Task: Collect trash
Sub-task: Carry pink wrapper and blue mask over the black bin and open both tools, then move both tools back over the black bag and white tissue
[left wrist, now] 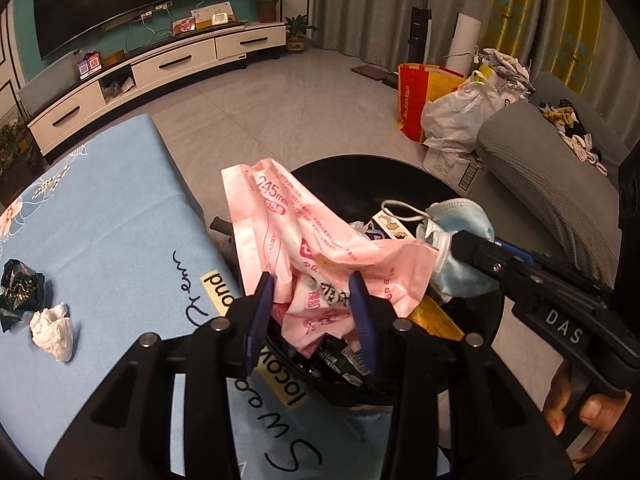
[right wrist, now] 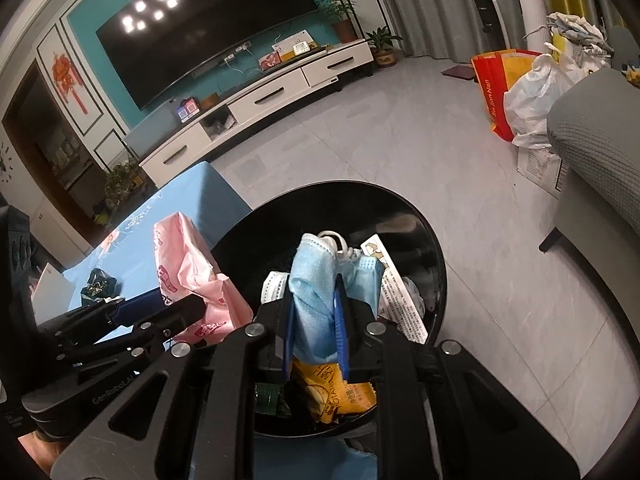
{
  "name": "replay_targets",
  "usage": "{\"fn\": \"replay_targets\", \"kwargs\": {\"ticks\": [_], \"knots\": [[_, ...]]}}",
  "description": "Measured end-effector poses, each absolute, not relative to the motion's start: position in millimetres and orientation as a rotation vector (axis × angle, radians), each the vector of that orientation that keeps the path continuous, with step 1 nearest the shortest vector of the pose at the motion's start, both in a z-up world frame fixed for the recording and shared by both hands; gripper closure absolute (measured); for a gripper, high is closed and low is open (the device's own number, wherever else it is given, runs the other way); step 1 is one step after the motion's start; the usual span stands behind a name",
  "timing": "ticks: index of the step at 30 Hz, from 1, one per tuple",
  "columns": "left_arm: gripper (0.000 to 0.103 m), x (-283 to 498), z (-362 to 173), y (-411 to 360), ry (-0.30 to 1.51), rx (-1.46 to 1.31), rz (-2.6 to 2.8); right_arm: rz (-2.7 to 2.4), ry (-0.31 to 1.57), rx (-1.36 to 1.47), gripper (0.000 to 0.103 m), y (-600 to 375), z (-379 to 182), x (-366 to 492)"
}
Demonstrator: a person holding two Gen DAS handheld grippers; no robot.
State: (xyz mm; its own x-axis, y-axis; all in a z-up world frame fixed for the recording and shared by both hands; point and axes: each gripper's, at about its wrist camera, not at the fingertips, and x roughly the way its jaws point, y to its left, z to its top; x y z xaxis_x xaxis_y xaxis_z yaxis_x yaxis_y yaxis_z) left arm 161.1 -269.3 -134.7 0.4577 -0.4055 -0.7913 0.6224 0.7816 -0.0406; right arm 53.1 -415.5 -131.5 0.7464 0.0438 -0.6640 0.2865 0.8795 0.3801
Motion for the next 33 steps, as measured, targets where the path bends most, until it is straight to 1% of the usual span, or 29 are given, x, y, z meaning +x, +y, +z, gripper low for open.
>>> {"fn": "replay_targets", "kwargs": {"ticks": [3,5,7,11,12,14,16,17,19,21,23,25,28,30,33], "knots": [[0.059,160.2,-134.0,-267.8,0.887,0.267,-0.642,-0.142,0.717,0.495,0.077,-416.6,-130.6,52.3],[0.058,159.2,-132.9,-268.0,0.883,0.267,-0.642,-0.143,0.714,0.497,0.075,-417.8,-130.2,51.6],[0.052,157.6,-131.9,-268.5,0.879,0.272,-0.645,-0.142,0.710,0.506,0.068,-419.2,-129.3,50.3],[0.044,155.1,-129.3,-264.1,0.869,0.264,-0.645,-0.150,0.695,0.522,0.061,-422.8,-125.4,45.2],[0.042,154.0,-128.5,-262.8,0.866,0.261,-0.644,-0.152,0.691,0.527,0.058,-423.8,-124.1,43.6],[0.036,152.0,-124.7,-258.2,0.856,0.251,-0.641,-0.158,0.681,0.531,0.055,-425.2,-119.8,39.5],[0.025,149.3,-120.1,-253.1,0.847,0.242,-0.640,-0.166,0.673,0.538,0.050,-425.6,-115.7,34.9],[0.023,147.1,-117.1,-249.6,0.839,0.237,-0.637,-0.166,0.671,0.542,0.044,-425.3,-114.3,33.0],[0.016,142.5,-111.7,-241.8,0.826,0.232,-0.630,-0.167,0.666,0.548,0.038,-424.4,-110.3,28.2],[0.013,139.4,-108.4,-234.7,0.821,0.227,-0.622,-0.169,0.666,0.544,0.037,-421.9,-106.5,23.7],[0.011,136.0,-105.2,-224.5,0.822,0.221,-0.611,-0.171,0.672,0.537,0.033,-417.3,-102.4,19.6],[0.008,133.1,-101.6,-216.3,0.820,0.217,-0.601,-0.175,0.674,0.528,0.025,-413.1,-98.8,16.3],[0.003,125.0,-94.3,-200.8,0.808,0.209,-0.574,-0.188,0.682,0.498,0.018,-403.7,-91.9,10.1],[0.003,121.7,-90.4,-190.9,0.801,0.204,-0.553,-0.196,0.687,0.476,0.013,-396.2,-87.2,5.0],[0.003,116.2,-85.0,-174.2,0.802,0.183,-0.530,-0.201,0.694,0.434,0.011,-384.1,-79.7,-1.6]]}}
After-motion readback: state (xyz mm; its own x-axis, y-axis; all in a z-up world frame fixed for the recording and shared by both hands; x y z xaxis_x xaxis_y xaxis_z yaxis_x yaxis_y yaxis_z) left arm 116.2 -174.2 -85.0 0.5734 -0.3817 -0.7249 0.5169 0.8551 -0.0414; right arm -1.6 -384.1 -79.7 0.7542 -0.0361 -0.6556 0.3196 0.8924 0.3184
